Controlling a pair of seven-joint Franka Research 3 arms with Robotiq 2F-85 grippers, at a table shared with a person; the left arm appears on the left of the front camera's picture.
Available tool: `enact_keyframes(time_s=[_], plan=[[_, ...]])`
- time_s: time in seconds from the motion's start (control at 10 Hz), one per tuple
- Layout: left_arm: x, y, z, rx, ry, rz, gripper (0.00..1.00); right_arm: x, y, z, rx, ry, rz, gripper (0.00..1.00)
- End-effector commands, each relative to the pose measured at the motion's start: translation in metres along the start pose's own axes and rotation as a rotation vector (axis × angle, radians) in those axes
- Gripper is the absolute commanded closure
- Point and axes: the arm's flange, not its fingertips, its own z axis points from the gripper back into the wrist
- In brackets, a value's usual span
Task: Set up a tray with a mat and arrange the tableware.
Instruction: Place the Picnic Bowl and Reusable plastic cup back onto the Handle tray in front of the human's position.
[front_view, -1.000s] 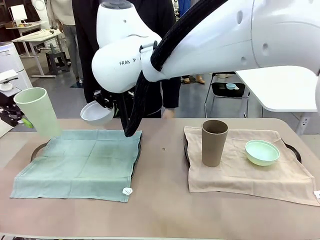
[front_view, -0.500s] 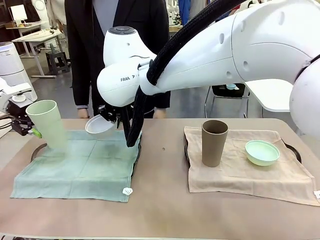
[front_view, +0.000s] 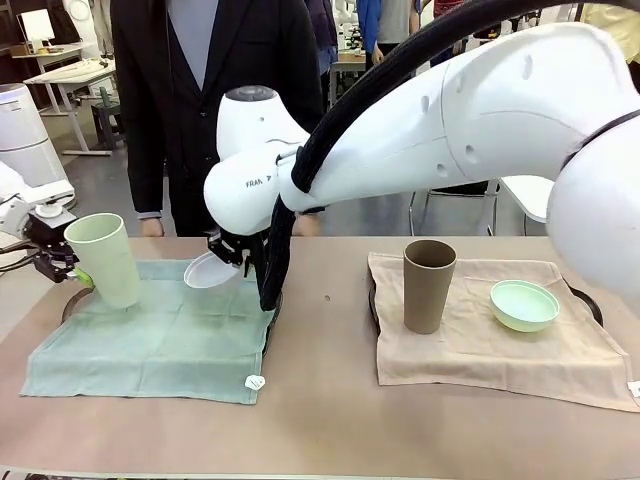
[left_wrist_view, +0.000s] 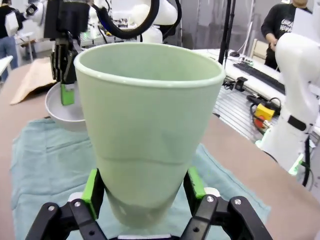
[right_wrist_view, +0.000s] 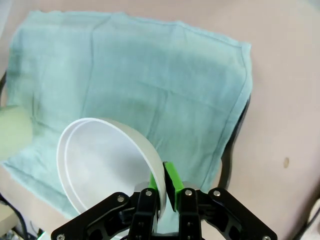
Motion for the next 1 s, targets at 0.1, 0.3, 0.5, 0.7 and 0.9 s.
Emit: enact_keyframes(time_s=[0.1,0.3,0.5,0.7,0.9], plan=[[-0.015,0.020,0.000,-0.029,0.028,-0.017,0.19,0.004,0.001,-0.015,0.090,-0.039,0.075,0.93],[-0.024,0.025,0.001,-0.021,0.040,0.000,0.19,0.005,0.000,-0.029,0.125,-0.021,0.078,0.93],[-0.033,0.030,0.003,-0.021,0.052,0.021,0.19,0.006,-0.002,-0.037,0.143,0.003,0.078,0.93],[-0.035,0.030,0.004,-0.019,0.051,0.019,0.19,0.007,-0.003,-0.042,0.157,0.024,0.075,0.93],[-0.033,0.028,0.004,-0.015,0.044,0.022,0.00,0.007,-0.003,-0.042,0.162,0.030,0.083,0.33]])
